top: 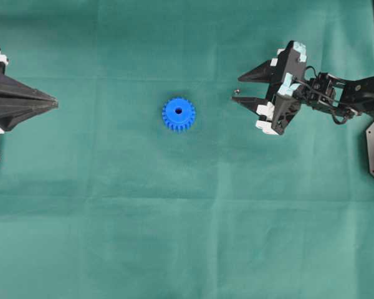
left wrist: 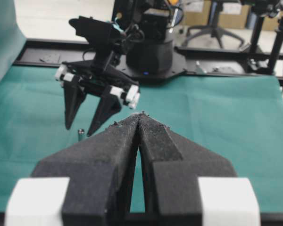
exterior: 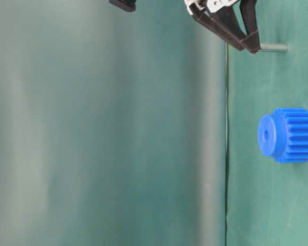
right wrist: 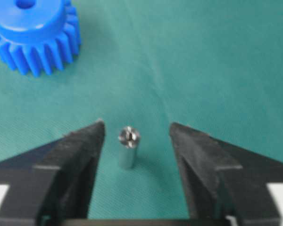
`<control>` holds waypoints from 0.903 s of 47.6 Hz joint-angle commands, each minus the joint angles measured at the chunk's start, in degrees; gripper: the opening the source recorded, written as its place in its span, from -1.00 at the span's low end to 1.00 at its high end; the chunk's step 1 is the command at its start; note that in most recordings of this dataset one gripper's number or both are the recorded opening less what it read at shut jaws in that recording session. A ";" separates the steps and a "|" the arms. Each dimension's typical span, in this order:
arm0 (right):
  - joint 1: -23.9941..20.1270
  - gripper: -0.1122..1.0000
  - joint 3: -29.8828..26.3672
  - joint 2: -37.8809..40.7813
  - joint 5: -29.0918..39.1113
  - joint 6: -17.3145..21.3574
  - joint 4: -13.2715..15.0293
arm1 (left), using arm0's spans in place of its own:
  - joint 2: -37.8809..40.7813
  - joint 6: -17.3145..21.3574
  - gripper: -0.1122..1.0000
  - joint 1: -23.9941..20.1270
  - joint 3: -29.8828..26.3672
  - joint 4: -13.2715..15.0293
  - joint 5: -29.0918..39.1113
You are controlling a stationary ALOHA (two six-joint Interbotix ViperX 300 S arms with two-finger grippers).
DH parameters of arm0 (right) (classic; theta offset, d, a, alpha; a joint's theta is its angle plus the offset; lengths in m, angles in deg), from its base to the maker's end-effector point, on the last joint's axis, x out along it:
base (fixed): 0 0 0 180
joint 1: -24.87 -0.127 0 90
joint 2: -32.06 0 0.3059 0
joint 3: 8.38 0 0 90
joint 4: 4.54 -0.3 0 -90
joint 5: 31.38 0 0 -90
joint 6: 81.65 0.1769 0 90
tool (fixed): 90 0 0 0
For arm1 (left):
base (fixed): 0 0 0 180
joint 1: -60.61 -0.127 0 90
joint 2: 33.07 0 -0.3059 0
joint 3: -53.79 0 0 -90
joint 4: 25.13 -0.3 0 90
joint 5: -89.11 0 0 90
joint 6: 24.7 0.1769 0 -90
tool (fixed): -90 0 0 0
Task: Insert the shaft placed at a random location into the center hole of the small gear at another random location.
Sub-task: 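Close the right gripper on the silver shaft and lift it upright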
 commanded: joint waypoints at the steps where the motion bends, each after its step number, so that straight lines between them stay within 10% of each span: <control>1: -0.09 0.17 -0.35 -0.44 -0.26 0.09 -0.09 | 0.18 -0.26 -0.80 -0.09 -0.44 0.18 -0.18; 10: -1.32 -0.50 -0.53 -0.26 -0.53 0.09 0.35 | 0.18 -0.44 -0.80 -0.09 -0.44 0.35 0.18; 43: -1.85 -0.50 -4.13 -15.56 14.85 0.18 -0.26 | 0.00 -0.70 -0.80 -0.09 -0.44 0.53 1.05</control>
